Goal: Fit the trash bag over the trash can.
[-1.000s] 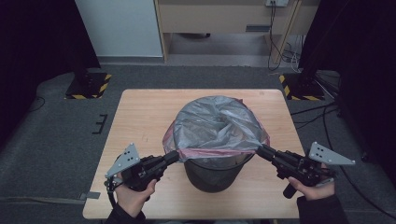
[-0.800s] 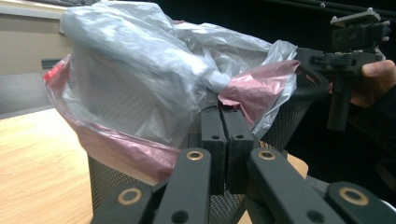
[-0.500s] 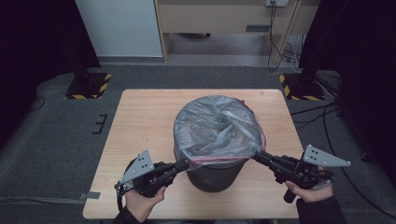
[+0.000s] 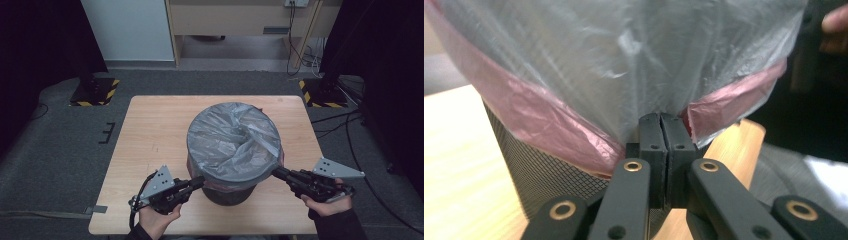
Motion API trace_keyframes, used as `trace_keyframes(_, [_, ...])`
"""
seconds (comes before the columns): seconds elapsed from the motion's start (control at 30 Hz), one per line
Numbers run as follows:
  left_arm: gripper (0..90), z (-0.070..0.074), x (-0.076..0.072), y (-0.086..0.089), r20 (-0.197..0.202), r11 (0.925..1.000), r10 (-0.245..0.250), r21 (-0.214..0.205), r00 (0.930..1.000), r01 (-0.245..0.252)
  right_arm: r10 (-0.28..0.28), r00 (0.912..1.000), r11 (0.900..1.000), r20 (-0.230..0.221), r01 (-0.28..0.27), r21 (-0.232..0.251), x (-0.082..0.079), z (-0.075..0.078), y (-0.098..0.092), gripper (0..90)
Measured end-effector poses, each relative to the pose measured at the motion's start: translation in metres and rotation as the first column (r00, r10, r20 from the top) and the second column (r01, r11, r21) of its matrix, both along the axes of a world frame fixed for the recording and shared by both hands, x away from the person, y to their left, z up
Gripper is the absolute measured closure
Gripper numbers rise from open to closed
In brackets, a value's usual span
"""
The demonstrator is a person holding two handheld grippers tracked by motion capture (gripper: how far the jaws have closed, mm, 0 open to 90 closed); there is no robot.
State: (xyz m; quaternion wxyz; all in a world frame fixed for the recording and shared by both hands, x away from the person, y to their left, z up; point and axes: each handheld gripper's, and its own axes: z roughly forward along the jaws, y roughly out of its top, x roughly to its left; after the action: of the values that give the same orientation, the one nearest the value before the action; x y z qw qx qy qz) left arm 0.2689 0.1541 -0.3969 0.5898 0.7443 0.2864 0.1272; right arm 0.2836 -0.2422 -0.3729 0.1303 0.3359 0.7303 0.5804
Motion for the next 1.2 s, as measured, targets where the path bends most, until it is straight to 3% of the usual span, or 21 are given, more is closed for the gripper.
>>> trace_keyframes(0.03, [82.5, 0.0, 0.001, 0.001, 0.012, 0.9999, 0.015, 0.006, 0.9998, -0.015, -0.003, 0.9998, 1.0, 0.021, 0.003, -0.005, 0.001, 0.0, 0.0, 82.8])
trace_keyframes(0.1, [78.9, -0.001, 0.001, 0.003, 0.015, 0.9994, 0.036, -0.002, 0.9992, -0.036, -0.022, 0.9997, 0.9995, 0.009, 0.022, 0.022, 0.003, -0.002, -0.002, 74.0])
trace_keyframes(0.17, [66.0, -0.001, 0.001, 0.003, 0.039, 0.9983, 0.058, -0.005, 0.9975, -0.058, -0.024, 0.9995, 0.9991, 0.022, 0.023, 0.034, 0.005, -0.003, -0.004, 63.2])
trace_keyframes(0.23, [55.8, -0.001, 0.001, 0.004, 0.062, 0.9982, 0.059, -0.018, 0.9964, -0.058, -0.013, 0.9996, 0.997, 0.026, 0.011, 0.076, 0.006, 0.0, -0.005, 51.3])
trace_keyframes(0.3, [47.5, -0.001, 0.001, 0.006, 0.08, 0.9967, 0.078, -0.032, 0.9938, -0.075, -0.018, 0.9985, 0.9938, 0.051, 0.012, 0.11, 0.006, 0.004, -0.007, 46.4])
trace_keyframes(0.33, [41.1, 0.0, 0.001, 0.007, 0.082, 0.9958, 0.087, -0.035, 0.9928, -0.085, -0.023, 0.9979, 0.9907, 0.06, 0.015, 0.135, 0.006, 0.007, -0.008, 43.5])
trace_keyframes(0.5, [28.1, 0.0, 0.005, 0.025, 0.064, 0.9852, 0.157, -0.078, 0.9855, -0.152, -0.093, 0.99, 0.9718, 0.106, 0.067, 0.226, 0.009, 0.016, -0.015, 32.3])
trace_keyframes(0.6, [24.5, -0.004, 0.008, 0.035, 0.053, 0.9791, 0.193, -0.076, 0.9798, -0.189, -0.137, 0.9822, 0.9642, 0.128, 0.103, 0.244, 0.015, 0.02, -0.015, 28.6])
trace_keyframes(0.73, [23.2, -0.017, 0.018, 0.047, 0.023, 0.9707, 0.238, -0.042, 0.9711, -0.236, -0.165, 0.9777, 0.9575, 0.131, 0.127, 0.259, 0.027, 0.027, -0.011, 28.5])
trace_keyframes(0.9, [22.5, -0.032, 0.029, 0.054, -0.012, 0.9625, 0.27, -0.023, 0.9627, -0.27, -0.169, 0.9754, 0.9547, 0.142, 0.126, 0.27, 0.035, 0.038, -0.011, 26.8])
trace_keyframes(1.0, [22.9, -0.038, 0.035, 0.054, -0.02, 0.9581, 0.286, -0.008, 0.958, -0.286, -0.184, 0.9711, 0.9465, 0.152, 0.133, 0.294, 0.035, 0.045, -0.013, 26.9])
trace_keyframes(1.2, [22.9, -0.051, 0.043, 0.054, -0.009, 0.9518, 0.298, 0.079, 0.9545, -0.296, -0.197, 0.9655, 0.9359, 0.17, 0.133, 0.326, 0.048, 0.067, -0.004, 25.4])
